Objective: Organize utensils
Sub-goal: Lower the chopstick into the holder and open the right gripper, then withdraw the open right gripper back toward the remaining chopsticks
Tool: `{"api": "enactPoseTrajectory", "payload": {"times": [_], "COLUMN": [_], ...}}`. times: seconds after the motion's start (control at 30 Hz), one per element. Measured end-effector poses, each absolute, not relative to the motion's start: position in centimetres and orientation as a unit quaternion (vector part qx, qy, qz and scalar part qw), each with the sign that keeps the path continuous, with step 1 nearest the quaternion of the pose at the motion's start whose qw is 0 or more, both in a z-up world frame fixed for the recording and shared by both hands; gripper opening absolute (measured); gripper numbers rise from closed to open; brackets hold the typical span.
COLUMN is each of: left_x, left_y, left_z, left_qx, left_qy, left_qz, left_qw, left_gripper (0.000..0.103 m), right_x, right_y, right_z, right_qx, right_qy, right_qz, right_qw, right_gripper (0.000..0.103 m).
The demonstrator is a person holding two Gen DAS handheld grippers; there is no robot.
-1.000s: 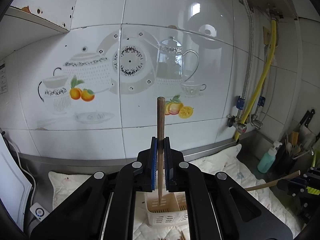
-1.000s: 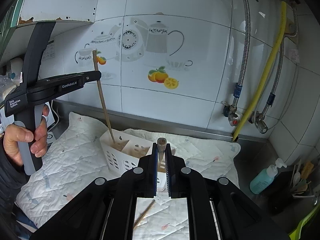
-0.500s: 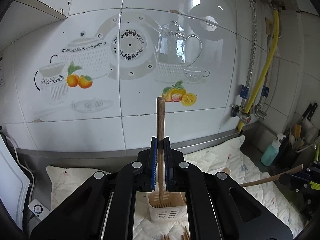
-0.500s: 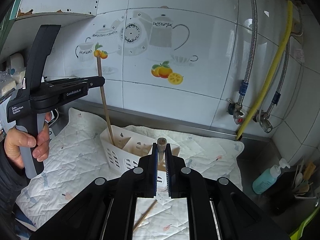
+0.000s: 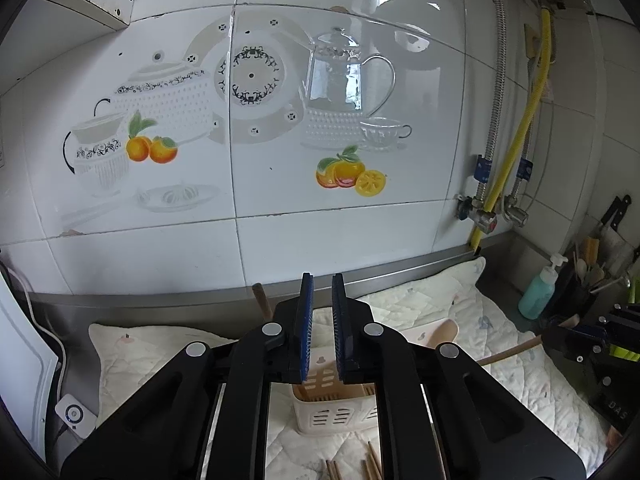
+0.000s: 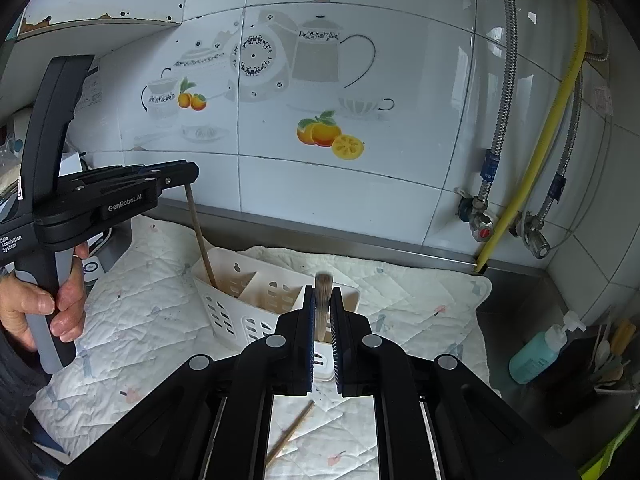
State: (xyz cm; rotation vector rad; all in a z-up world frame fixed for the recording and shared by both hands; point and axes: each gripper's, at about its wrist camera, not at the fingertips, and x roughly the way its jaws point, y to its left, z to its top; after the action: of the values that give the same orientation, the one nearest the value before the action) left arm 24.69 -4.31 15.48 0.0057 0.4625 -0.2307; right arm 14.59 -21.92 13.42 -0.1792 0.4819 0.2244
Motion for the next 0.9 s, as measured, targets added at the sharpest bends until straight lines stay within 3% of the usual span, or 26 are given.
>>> {"api": "enactPoseTrajectory", "payload": {"times": [0.2,0.33,0.43,0.57,0.63,0.83,0.9], "left_x": [23.3,21.9,20.4,18.2,17.0,13.1,11.9], "left_y": [-3.8,-3.6,-3.6,-3.3,-3.1,-2.4,-2.0], "left_z": [15.7,15.5,15.3,14.8,14.5,13.8,13.6], "left_qx": [0.002,0.006,0.010,0.006,0.004,0.003,0.001], "left_qy": [0.224,0.225,0.222,0.221,0.218,0.209,0.203], "left_qz": [-0.111,-0.109,-0.104,-0.104,-0.097,-0.090,-0.086], "left_qw": [0.968,0.968,0.969,0.970,0.971,0.974,0.975], "left_gripper": [0.027,0.031,0.041,0.043,0.055,0.059,0.068], "right_x": [13.0,11.3,9.8,7.7,6.6,3.5,2.6], "right_y": [-21.9,-21.8,-21.7,-21.6,-21.5,-21.1,-21.0], "right_z": [14.0,14.1,14.0,13.5,13.1,11.5,10.9], "right_qx": [-0.090,-0.093,-0.094,-0.098,-0.099,-0.110,-0.112], "right_qy": [0.222,0.210,0.200,0.188,0.186,0.177,0.177], "right_qz": [0.110,0.113,0.115,0.114,0.116,0.107,0.102], "right_qw": [0.965,0.967,0.969,0.970,0.971,0.972,0.972], "right_gripper": [0.015,0.021,0.024,0.031,0.034,0.042,0.043]}}
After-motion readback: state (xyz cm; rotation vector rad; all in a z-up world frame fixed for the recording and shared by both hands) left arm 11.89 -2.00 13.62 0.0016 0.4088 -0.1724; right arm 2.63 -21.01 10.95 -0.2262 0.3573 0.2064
